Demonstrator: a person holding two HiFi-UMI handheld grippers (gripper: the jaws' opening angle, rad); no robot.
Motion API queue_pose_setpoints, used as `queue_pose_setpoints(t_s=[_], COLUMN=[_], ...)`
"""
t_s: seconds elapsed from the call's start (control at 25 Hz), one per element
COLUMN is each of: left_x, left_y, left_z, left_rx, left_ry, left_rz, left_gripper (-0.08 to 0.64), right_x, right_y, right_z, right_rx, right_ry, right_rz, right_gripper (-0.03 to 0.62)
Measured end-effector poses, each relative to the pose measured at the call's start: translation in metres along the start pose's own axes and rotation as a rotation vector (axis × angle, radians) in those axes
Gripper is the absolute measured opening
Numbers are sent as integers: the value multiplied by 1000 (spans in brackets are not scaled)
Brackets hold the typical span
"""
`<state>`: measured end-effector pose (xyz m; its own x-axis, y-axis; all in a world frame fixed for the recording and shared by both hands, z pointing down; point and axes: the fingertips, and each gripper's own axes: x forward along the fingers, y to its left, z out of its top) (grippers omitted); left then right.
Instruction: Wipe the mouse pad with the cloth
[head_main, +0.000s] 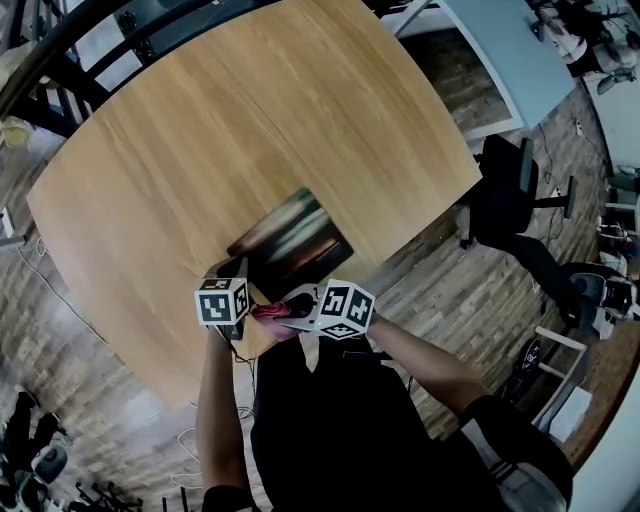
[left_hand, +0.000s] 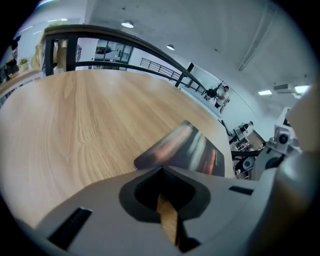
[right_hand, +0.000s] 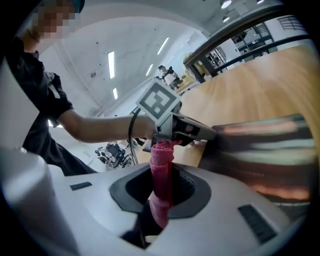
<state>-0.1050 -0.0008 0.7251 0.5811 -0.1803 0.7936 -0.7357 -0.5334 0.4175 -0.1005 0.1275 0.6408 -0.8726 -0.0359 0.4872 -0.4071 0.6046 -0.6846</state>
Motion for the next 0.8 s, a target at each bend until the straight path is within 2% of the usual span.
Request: queue_pose_setpoints(t_s=[0.28,0.68,0.8], left_x=[-1,1,1], left_y=[-2,-3,-5], left_z=[-3,-3,-3], left_rx=[12,105,101], left_ry=[9,49,45], left_rz=[7,65,67], left_gripper=[23,23,23], right_x=[36,29,21], right_y=[-56,-67,-72], right_z=[-38,-40,-42], right_rx=[-58,-52,-38], right_ry=[177,205,205], right_rz=[-194,-270,-284], right_gripper=[72,72,72])
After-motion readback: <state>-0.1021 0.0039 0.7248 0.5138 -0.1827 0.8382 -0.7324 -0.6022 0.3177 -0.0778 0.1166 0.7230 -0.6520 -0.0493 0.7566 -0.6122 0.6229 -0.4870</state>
